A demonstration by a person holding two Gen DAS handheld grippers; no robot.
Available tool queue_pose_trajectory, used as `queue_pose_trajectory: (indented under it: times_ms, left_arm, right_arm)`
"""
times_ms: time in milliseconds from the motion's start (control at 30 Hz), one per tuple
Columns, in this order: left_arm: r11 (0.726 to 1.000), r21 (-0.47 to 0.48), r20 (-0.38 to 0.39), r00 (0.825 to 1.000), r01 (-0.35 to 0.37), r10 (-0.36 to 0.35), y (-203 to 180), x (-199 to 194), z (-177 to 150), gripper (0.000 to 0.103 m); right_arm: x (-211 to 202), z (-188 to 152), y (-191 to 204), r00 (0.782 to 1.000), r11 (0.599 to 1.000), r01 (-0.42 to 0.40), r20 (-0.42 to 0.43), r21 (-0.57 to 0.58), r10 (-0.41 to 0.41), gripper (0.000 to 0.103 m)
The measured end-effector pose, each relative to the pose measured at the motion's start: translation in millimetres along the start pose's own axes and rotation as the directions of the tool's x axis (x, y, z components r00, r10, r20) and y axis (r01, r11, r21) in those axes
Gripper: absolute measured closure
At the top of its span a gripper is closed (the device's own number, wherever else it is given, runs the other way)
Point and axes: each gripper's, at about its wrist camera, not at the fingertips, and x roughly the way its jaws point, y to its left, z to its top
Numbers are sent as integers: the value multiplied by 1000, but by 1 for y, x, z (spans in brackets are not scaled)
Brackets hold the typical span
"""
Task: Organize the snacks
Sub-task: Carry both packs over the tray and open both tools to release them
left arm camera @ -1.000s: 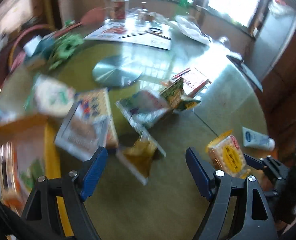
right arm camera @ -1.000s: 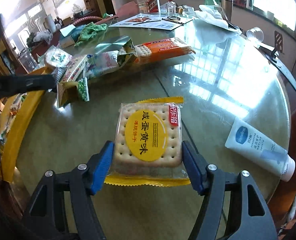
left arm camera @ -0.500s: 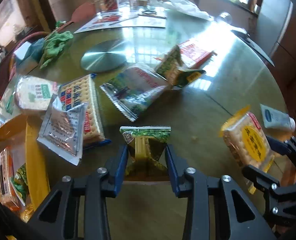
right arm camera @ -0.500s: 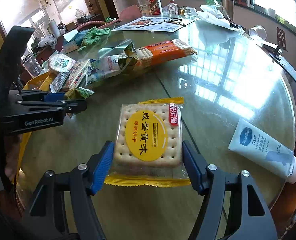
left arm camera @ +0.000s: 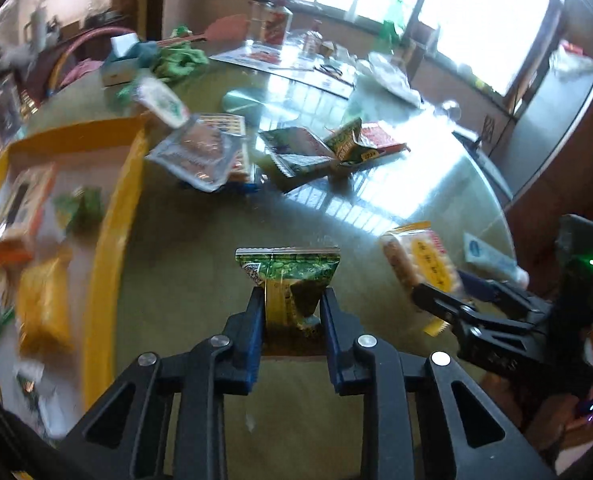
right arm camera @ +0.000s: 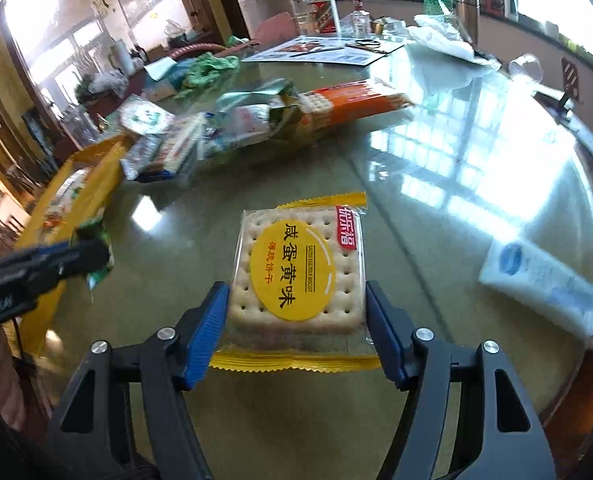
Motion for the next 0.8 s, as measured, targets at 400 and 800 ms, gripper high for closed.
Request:
queue_pose_trajectory:
  times_ms: [400,800]
  left_arm:
    - [991,-137,138,990,-8,27,63,-86,-23,78]
    - [921,-370,181,963,-122,201,174,-128,-36,78]
  right_arm:
    - [-23,4,67,979,980,-195,52,-50,197,35]
    - [-15,20,192,926,900,-370,-17,-228,377,35]
